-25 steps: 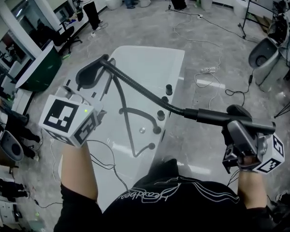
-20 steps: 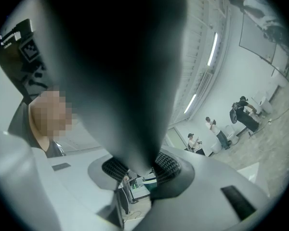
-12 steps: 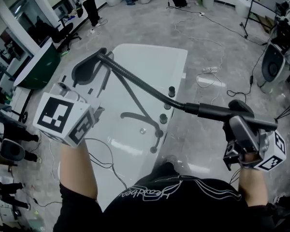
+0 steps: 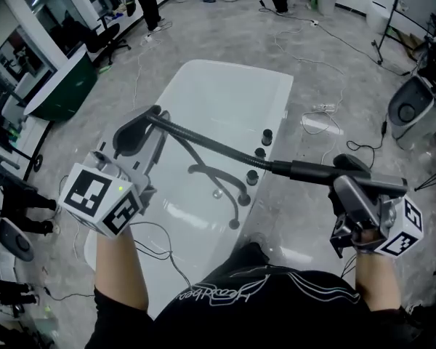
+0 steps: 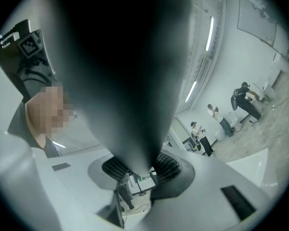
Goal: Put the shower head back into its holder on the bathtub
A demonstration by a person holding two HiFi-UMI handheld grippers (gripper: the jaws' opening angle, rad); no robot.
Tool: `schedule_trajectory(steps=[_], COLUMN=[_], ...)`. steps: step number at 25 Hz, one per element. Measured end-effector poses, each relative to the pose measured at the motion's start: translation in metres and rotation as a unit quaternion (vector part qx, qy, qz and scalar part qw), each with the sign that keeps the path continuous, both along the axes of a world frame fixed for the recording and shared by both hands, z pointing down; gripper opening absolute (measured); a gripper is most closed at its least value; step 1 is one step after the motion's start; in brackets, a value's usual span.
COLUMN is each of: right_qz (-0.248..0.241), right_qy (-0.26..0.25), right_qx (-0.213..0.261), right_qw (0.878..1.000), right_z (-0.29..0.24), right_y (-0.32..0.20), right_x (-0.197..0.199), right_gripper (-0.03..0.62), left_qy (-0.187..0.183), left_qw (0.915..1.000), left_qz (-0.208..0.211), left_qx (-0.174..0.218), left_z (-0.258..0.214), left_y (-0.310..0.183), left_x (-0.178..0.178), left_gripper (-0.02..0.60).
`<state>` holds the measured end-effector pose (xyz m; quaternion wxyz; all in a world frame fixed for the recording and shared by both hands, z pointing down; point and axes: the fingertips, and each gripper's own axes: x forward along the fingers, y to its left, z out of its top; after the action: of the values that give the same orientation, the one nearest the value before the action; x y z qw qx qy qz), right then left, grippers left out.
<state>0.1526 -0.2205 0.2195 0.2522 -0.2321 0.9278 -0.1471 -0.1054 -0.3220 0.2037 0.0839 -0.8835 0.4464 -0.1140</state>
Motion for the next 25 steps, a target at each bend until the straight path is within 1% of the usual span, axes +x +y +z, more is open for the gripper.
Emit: schedule_trajectory(steps=[2,5,9,16,21,25], right_qz=[0.002,0.003,0.003,0.002,-0.019,-0.028], right_qy=[-0.001,-0.005,0.002,0.013,0.010,0.017], right_qx=[-0.009,-0.022,-0.030,-0.042,-0.029,-0.023], right_qw=[1.000,1.000,1.000,0.999,0.999,0.999], right_z=[0.005,0.005,0.011,0.019,0.005,0.002], right_y=[0.003,0.004,0.008,0.020,0.026,0.032], right_x=[0.000,0.001,0.002,0.000,-0.011,-0.024], right_gripper=[0.138,0.138,0.138,0.138,0.138,0.138], left_qy=[0.013,0.029,0.034,0.033,0.018,0.025], left_qw=[0.9998,0.9991,0.9985,0.9984,0.9992,0.9985], left_qz=[-0.003,-0.005,-0.007,-0.015,-0.030,-0.037], left_qx=[-0.015,-0.032,-0.043,-0.044,-0.021,-0.031], left_z=[0.014,0.022,0.032,0.040,0.015,0.016], left_y=[0.009,0.016,0.025,0.048,0.069,0.083], left_x=[-0.006,-0.010,-0.008,-0.011,-0.023,-0.035], left_gripper=[0.064,0.064,0.064,0.064,0.064,0.064])
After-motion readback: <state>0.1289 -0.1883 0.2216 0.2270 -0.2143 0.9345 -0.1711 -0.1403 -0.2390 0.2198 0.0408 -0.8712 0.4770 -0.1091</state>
